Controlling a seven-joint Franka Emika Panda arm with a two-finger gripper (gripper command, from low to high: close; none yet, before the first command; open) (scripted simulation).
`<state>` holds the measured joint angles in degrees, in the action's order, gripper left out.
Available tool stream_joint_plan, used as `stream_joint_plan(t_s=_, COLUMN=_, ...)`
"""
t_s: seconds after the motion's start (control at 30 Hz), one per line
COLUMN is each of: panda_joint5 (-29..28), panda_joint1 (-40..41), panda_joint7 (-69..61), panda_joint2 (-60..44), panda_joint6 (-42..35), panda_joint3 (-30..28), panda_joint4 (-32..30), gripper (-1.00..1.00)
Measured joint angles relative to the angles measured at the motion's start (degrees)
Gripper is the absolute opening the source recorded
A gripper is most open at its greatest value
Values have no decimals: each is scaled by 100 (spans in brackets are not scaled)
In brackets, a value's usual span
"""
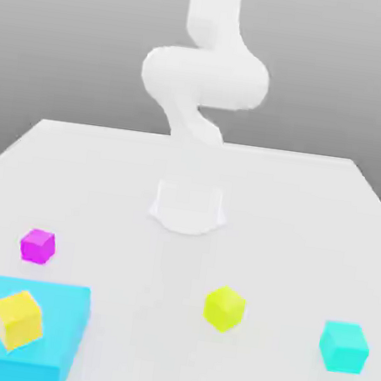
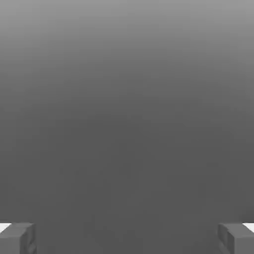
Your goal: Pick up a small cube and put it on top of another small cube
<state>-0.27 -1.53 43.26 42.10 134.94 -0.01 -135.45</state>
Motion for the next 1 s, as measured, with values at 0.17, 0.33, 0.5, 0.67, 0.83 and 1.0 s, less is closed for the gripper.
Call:
stream_joint_plan(t_s=0.17, panda_joint5=-30, panda_joint1=-326, panda_joint7=-642, panda_joint2=-911, panda_joint6=750, panda_joint3=7, panda_joint4=-855, gripper=0)
stream_joint_plan(t_s=0.33, panda_joint5=-72, panda_joint1=-693, panda_joint7=-1290, panda_joint2=-1826, panda_joint6=1494, panda_joint3=-43, panda_joint4=-1711, gripper=0)
stream_joint_plan(t_s=0.5, panda_joint5=-47, panda_joint1=-1065, panda_joint7=-2066, panda_joint2=-2872, panda_joint6=2331, panda_joint3=-63, panda_joint4=-2643, gripper=0)
stream_joint_plan(t_s=0.67, panda_joint5=-8, panda_joint1=-1336, panda_joint7=-2683, panda_joint2=-4299, panda_joint6=3440, panda_joint3=21, panda_joint4=-3243, gripper=0)
stream_joint_plan(t_s=0.83, panda_joint5=-32, panda_joint1=-1329, panda_joint7=-2700, panda_joint2=-5376, panda_joint6=4315, panda_joint3=-4, panda_joint4=-3097, gripper=0)
stream_joint_plan(t_s=1.0, panda_joint5=-41, panda_joint1=-1326, panda_joint7=-2693, panda_joint2=-5559, panda_joint6=4462, panda_joint3=-3, panda_joint4=-3065, gripper=-100)
